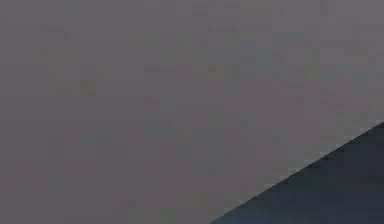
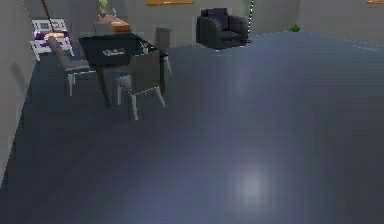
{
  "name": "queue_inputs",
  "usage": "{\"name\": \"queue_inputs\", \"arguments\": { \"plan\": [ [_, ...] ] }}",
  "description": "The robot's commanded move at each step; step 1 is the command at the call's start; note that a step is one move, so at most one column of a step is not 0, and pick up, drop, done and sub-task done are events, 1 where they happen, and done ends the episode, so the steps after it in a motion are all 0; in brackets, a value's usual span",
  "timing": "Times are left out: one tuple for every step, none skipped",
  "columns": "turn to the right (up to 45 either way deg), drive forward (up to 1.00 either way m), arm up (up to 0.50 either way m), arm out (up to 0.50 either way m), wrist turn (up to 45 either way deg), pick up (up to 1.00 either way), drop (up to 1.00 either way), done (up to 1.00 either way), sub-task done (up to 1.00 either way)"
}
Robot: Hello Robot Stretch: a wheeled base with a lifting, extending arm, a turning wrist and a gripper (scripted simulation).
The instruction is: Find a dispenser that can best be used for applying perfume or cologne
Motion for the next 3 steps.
{"name": "queue_inputs", "arguments": {
  "plan": [
    [-45.0,0.0,0.0,0.0,0.0,0.0,0.0,0.0,0.0],
    [-45.0,0.0,0.0,0.0,0.0,0.0,0.0,0.0,0.0],
    [-39.0,0.0,0.0,0.0,0.0,0.0,0.0,0.0,0.0]
  ]
}}
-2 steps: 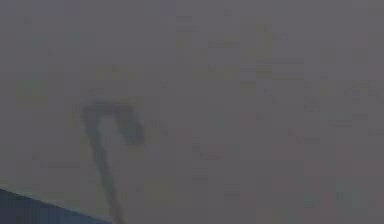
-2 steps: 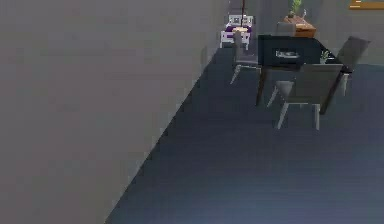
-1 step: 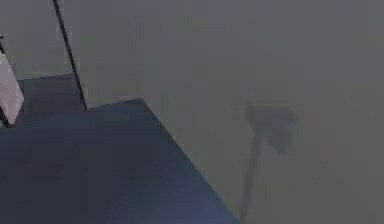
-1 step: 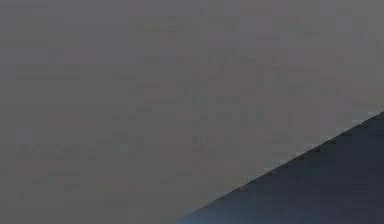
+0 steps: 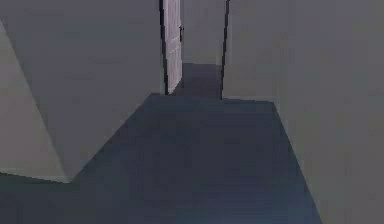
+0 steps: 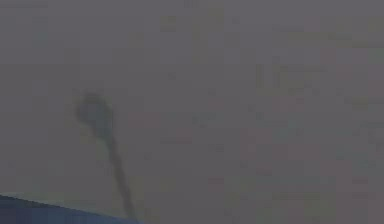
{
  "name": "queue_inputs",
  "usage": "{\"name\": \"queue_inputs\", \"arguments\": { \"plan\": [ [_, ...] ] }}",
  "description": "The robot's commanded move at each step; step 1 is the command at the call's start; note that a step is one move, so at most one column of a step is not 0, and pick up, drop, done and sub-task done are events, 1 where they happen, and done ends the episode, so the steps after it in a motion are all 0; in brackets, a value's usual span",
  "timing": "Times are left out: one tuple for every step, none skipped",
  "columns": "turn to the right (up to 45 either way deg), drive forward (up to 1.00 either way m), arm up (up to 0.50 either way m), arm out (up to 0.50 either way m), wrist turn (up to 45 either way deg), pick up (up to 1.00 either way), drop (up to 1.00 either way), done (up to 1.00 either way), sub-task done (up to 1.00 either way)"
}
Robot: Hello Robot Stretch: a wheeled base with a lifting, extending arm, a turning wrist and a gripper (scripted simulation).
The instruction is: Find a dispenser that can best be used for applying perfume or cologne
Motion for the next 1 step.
{"name": "queue_inputs", "arguments": {
  "plan": [
    [0.0,1.0,0.0,0.0,0.0,0.0,0.0,0.0,0.0]
  ]
}}
